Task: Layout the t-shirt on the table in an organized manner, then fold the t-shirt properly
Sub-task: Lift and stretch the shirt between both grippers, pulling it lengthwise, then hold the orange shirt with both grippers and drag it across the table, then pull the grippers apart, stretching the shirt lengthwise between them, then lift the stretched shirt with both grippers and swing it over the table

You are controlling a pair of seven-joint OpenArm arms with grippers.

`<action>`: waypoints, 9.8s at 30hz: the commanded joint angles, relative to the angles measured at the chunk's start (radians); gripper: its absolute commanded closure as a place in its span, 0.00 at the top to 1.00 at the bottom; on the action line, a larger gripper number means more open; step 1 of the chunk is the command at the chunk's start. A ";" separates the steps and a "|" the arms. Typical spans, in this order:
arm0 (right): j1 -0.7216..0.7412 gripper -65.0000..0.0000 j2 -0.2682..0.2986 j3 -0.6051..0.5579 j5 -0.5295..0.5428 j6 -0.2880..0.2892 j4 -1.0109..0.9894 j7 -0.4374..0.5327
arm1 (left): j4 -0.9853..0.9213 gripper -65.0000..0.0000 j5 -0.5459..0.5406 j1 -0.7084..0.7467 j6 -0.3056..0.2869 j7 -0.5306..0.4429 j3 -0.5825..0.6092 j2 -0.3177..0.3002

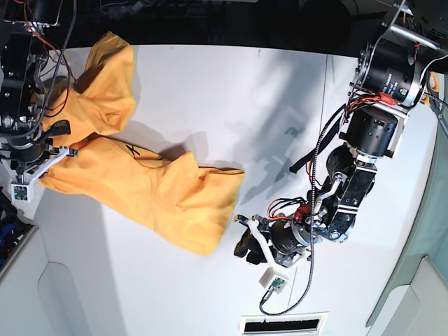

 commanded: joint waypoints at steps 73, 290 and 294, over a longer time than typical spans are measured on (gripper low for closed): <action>-0.459 0.00 -0.161 0.008 0.194 0.102 0.099 0.078 | 0.137 0.00 -0.058 0.275 -0.010 0.117 -0.065 0.022; 0.214 0.00 0.294 0.373 0.916 0.472 -0.159 -0.330 | 0.980 0.00 -1.014 0.278 -0.293 0.702 -0.519 -0.773; 0.097 0.00 0.293 0.441 0.943 0.476 -0.117 -0.360 | 1.089 0.00 -1.036 0.450 -0.293 0.748 -0.519 -0.765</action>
